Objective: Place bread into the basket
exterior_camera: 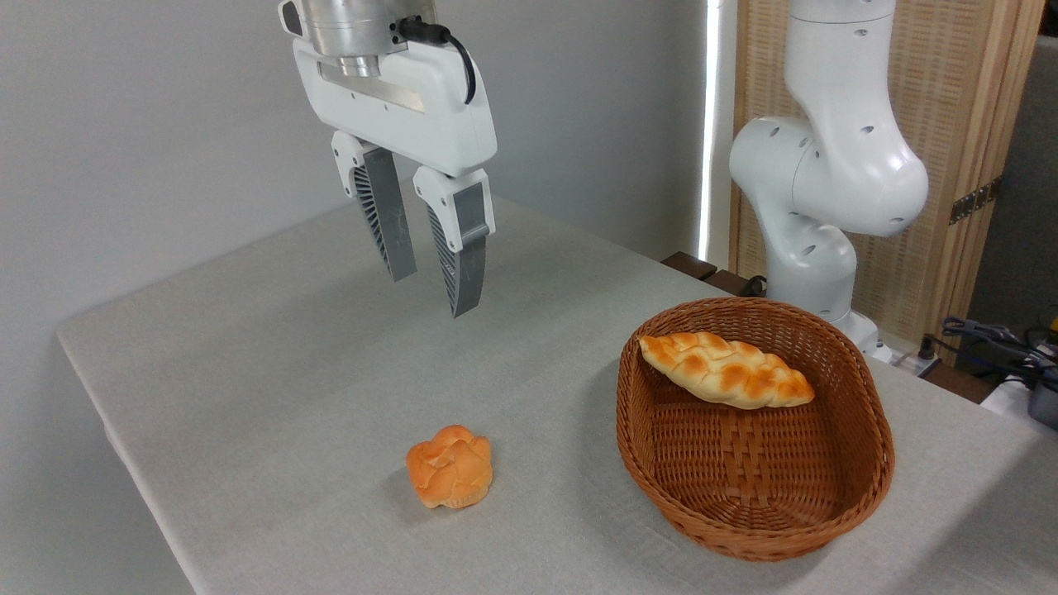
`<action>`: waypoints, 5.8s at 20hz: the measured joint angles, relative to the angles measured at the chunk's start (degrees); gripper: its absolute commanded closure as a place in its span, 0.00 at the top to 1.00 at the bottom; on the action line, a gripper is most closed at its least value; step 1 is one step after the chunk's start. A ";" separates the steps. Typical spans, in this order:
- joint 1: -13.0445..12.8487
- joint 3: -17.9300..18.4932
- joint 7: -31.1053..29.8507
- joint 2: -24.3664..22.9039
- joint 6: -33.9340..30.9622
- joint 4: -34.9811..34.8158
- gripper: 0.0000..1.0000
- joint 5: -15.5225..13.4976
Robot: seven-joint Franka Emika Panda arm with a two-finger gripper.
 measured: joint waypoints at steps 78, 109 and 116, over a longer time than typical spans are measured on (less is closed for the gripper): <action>0.08 -1.23 -0.03 6.53 25.42 -21.61 0.05 -1.30; 1.30 14.50 47.76 -10.96 0.49 -29.41 1.00 13.23; 1.18 15.14 49.43 -10.67 0.60 -29.97 1.00 13.23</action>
